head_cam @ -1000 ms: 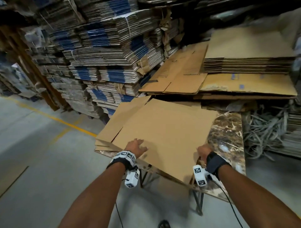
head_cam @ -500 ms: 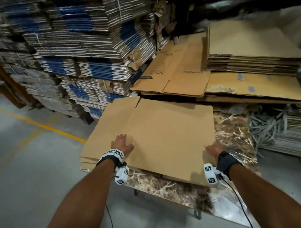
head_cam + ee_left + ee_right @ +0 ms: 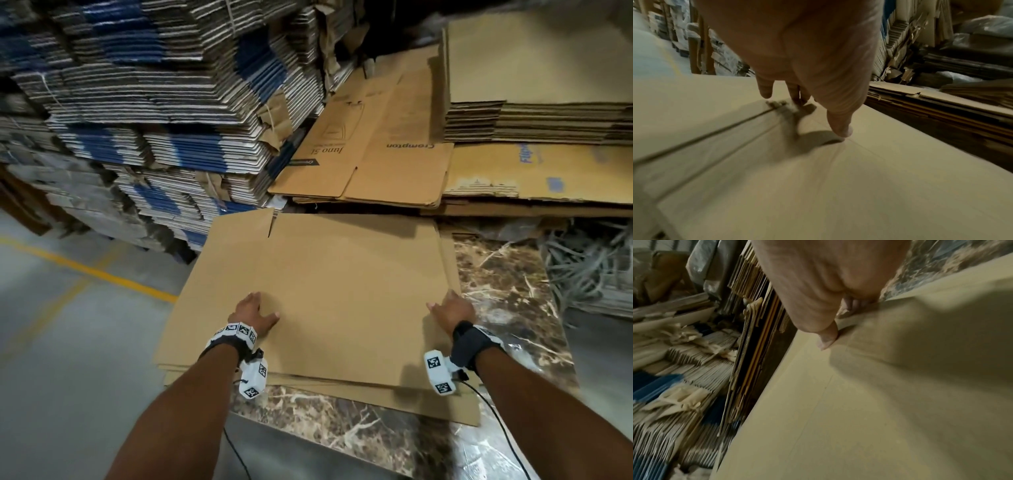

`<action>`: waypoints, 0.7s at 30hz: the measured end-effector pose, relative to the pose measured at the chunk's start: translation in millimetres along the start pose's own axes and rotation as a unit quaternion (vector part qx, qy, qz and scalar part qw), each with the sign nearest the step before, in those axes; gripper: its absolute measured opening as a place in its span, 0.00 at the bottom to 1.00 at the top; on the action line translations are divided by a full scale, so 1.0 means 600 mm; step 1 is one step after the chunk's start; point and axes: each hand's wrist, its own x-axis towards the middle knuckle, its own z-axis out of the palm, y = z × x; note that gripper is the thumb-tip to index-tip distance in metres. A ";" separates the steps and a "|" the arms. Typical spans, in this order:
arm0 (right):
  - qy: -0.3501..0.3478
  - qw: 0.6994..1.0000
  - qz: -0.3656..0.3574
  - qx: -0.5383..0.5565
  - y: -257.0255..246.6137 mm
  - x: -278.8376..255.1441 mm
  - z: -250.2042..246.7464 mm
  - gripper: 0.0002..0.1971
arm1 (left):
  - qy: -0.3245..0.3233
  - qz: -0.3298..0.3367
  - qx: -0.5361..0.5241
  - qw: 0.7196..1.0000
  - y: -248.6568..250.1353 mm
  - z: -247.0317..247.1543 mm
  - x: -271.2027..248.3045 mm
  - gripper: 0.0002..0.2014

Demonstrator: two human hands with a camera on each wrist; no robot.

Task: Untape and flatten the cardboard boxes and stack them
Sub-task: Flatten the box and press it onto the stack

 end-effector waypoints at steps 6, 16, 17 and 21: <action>-0.042 0.994 0.103 -0.010 0.002 0.019 0.011 0.32 | -0.032 -0.004 -0.015 0.999 -0.009 0.017 0.020 0.50; -0.076 0.987 0.136 -0.023 0.044 0.036 0.004 0.23 | -0.003 0.086 0.001 0.996 -0.033 0.029 0.072 0.51; -0.063 0.987 0.141 -0.032 0.031 0.009 -0.006 0.27 | 0.007 0.092 -0.003 0.996 -0.038 0.027 0.076 0.53; 0.018 0.990 0.134 -0.042 0.013 -0.031 0.008 0.42 | -0.008 0.058 0.017 0.998 -0.068 0.012 0.102 0.57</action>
